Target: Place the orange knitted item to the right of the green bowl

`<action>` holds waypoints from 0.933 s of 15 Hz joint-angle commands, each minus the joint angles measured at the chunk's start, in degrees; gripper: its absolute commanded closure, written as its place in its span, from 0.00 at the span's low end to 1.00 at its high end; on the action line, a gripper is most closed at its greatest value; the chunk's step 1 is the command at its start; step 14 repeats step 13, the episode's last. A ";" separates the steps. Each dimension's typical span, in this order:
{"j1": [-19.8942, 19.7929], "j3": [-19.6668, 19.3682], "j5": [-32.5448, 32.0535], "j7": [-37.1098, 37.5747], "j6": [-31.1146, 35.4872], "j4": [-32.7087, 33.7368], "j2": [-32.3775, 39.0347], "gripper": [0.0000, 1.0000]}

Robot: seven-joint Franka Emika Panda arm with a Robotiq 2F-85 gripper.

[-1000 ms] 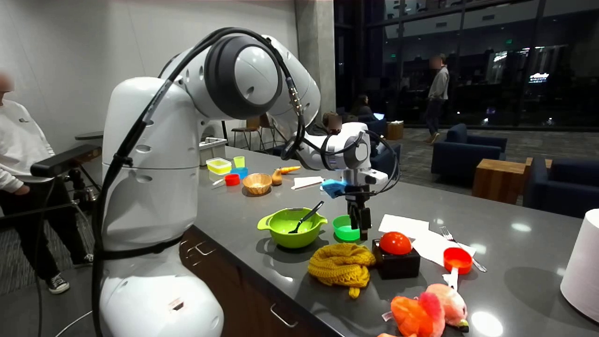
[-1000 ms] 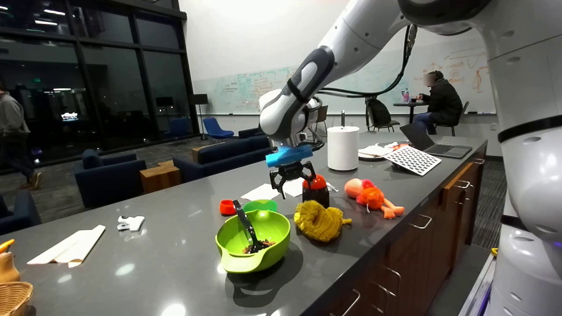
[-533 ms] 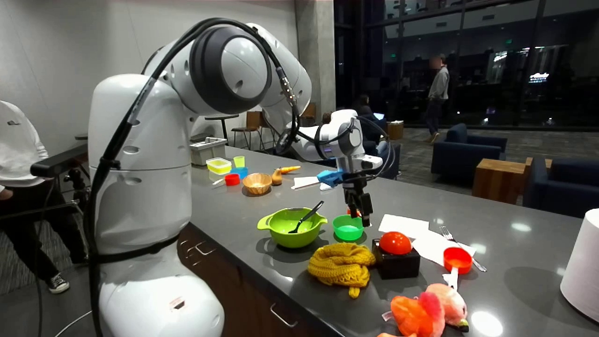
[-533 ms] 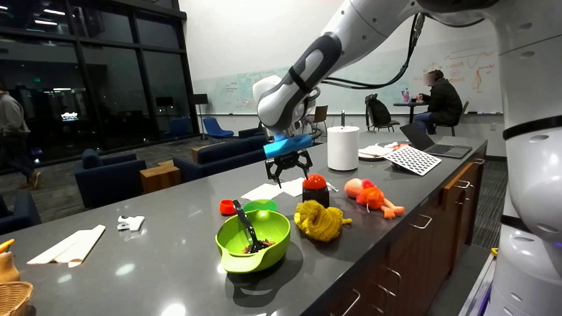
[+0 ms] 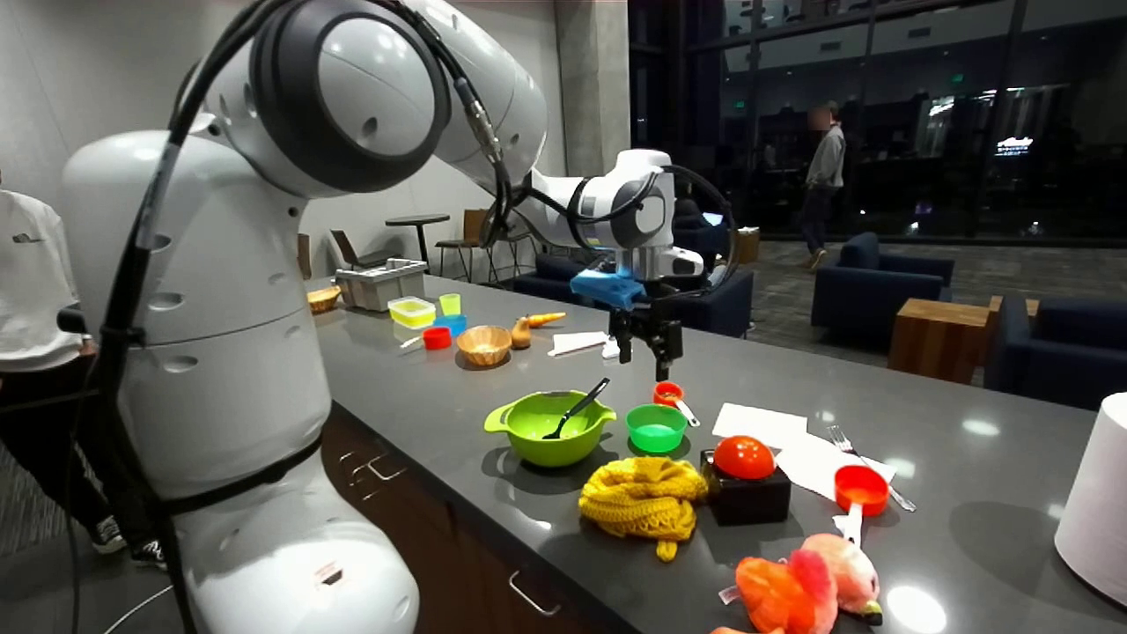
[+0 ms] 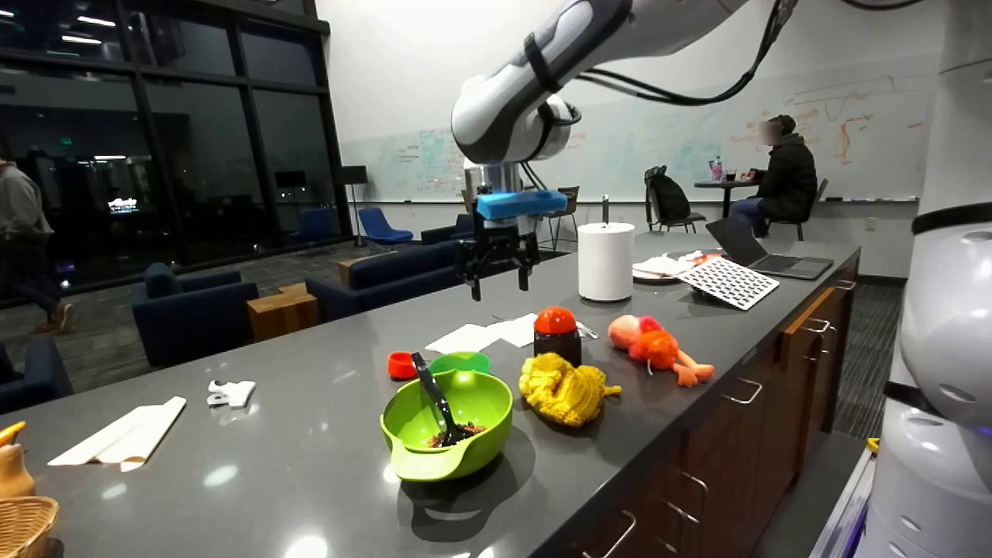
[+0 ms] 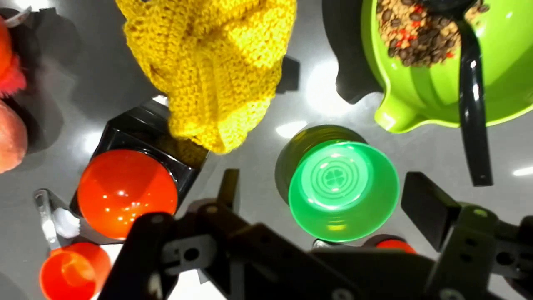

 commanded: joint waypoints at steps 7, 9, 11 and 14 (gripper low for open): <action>-3.71 -0.59 4.34 -21.45 -31.34 10.51 -4.53 0.00; -3.76 -0.34 2.44 -21.29 -32.35 11.23 -4.67 0.00; -3.84 -0.52 2.38 -22.15 -30.76 10.68 -4.83 0.00; -4.11 -0.86 3.38 -22.15 -29.81 10.21 -4.37 0.00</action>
